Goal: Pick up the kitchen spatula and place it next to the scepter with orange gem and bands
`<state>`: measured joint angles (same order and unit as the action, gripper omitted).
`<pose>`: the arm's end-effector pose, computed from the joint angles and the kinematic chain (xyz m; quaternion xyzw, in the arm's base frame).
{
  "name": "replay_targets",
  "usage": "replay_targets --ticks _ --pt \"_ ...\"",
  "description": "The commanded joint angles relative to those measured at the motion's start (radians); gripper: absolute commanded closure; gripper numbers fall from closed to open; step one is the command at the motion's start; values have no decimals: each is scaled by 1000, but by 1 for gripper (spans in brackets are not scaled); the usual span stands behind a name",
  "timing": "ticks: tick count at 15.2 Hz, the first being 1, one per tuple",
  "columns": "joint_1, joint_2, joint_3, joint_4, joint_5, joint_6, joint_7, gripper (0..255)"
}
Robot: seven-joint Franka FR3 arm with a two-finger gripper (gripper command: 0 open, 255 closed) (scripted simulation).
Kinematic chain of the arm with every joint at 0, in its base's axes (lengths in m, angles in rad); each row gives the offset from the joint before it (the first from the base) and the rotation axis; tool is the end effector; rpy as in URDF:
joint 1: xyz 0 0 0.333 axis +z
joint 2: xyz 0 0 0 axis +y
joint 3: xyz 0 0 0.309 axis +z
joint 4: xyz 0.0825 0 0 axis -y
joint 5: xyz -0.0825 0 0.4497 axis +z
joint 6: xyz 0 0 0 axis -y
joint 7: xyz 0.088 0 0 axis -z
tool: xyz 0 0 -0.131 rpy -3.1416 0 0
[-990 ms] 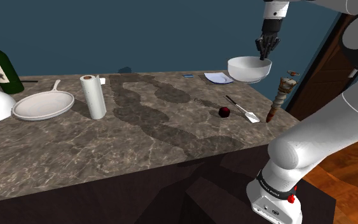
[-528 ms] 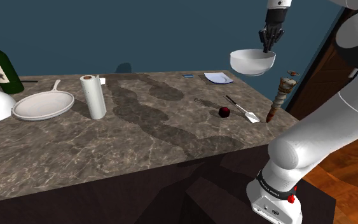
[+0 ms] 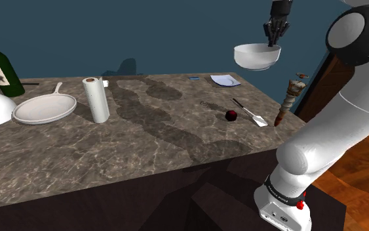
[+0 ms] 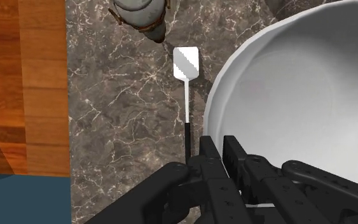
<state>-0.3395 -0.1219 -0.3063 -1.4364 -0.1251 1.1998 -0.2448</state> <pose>0.4064 -0.3458 0.7006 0.9738 -0.2152 -0.0722 0.0113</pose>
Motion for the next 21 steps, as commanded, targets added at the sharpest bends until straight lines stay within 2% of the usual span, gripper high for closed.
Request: replay_targets --ticks 1,4,12,21 --pt "4 87 -1 96 27 -14 5 255" --pt "3 223 -1 263 71 -51 16 255" --pt "15 144 10 47 51 88 42 255" --pt "21 91 15 -141 39 224 63 255"
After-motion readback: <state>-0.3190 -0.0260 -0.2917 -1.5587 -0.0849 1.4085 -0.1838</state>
